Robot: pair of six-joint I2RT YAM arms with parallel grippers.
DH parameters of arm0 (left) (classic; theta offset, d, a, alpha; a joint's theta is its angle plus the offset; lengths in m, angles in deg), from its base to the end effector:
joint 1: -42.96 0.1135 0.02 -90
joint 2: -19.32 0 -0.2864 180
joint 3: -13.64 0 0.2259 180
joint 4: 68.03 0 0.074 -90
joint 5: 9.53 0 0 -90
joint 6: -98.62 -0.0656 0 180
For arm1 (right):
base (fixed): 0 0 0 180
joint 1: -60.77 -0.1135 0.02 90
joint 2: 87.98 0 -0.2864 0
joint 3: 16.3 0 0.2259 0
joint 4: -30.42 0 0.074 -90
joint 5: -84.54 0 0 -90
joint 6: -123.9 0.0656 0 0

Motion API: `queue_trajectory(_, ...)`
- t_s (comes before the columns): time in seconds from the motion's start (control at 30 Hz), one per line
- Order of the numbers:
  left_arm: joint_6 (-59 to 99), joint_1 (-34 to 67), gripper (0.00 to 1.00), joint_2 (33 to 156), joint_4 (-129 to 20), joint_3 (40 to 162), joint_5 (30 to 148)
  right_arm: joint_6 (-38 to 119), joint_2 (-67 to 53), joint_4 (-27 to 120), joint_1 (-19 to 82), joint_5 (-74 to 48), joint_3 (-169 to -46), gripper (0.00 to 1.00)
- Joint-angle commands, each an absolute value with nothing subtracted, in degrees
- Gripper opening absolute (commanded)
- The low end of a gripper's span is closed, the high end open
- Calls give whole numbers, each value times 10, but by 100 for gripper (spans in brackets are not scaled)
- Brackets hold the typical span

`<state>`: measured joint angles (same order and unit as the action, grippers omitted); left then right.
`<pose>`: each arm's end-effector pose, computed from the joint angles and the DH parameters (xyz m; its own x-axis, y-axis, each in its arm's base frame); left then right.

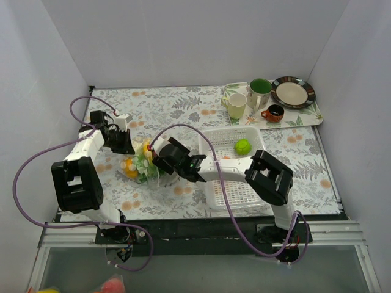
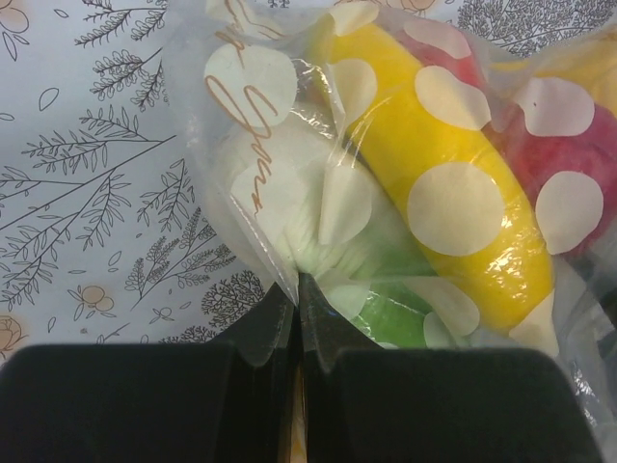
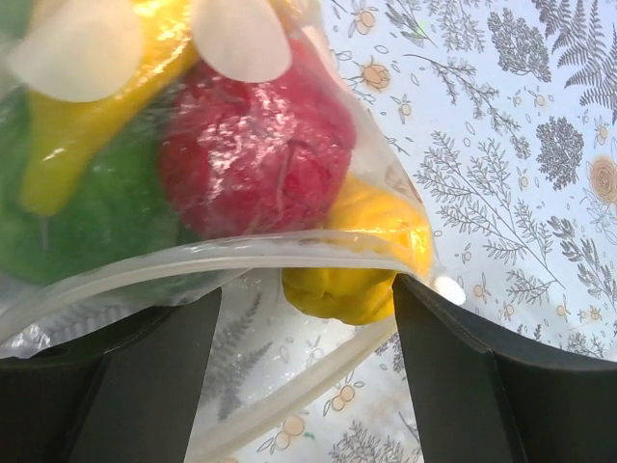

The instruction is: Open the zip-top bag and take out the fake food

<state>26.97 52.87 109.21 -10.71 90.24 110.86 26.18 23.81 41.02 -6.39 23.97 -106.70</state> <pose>0.2841 0.0160 0.2248 -0.8873 -0.4307 -0.1649 -0.2764 0.7829 -0.5574 0.2036 0.4002 0.2276 -0.1177 -0.5808 -0.8055 -0.6627 0.6500 -0.3719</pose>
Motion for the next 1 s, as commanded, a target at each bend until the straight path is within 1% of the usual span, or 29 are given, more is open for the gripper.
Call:
queue_trajectory(0.0, 237, 529, 0, 1084, -75, 890, 1097, 251, 281, 385, -40, 244, -1099, 80)
queue_trajectory(0.13, 224, 530, 0, 1092, -61, 897, 1095, 268, 310, 390, -24, 206, -1109, 78)
queue_trajectory(0.23, 215, 530, 0, 1098, -52, 904, 1099, 288, 323, 382, -15, 167, -1115, 72)
queue_trajectory(0.27, 214, 530, 0, 1099, -50, 905, 1097, 296, 323, 377, -13, 160, -1113, 64)
queue_trajectory(0.33, 208, 529, 0, 1099, -46, 907, 1097, 306, 318, 368, -13, 139, -1111, 55)
queue_trajectory(0.37, 205, 530, 0, 1099, -45, 906, 1098, 313, 314, 354, -13, 134, -1106, 46)
queue_trajectory(0.43, 201, 529, 0, 1100, -44, 903, 1097, 324, 293, 334, -14, 119, -1081, 37)
queue_trajectory(0.47, 200, 530, 0, 1100, -45, 901, 1095, 328, 275, 319, -14, 113, -1071, 30)
queue_trajectory(0.53, 201, 529, 0, 1099, -48, 898, 1093, 335, 258, 305, -14, 102, -1043, 21)
queue_trajectory(0.57, 202, 529, 0, 1100, -50, 896, 1090, 347, 240, 300, -14, 99, -1036, 11)
queue_trajectory(0.6, 203, 530, 0, 1100, -52, 894, 1091, 350, 233, 301, -15, 97, -1022, 3)
queue_trajectory(0.63, 204, 529, 0, 1099, -52, 894, 1091, 357, 224, 301, -15, 97, -1016, 1)
queue_trajectory(0.73, 210, 529, 0, 1099, -55, 897, 1090, 371, 184, 302, -21, 88, -979, 1)
queue_trajectory(0.93, 221, 530, 0, 1101, -60, 905, 1083, 422, 67, 301, -31, 51, -891, 1)
queue_trajectory(0.97, 222, 530, 0, 1101, -60, 905, 1083, 438, 35, 302, -31, 46, -861, 1)
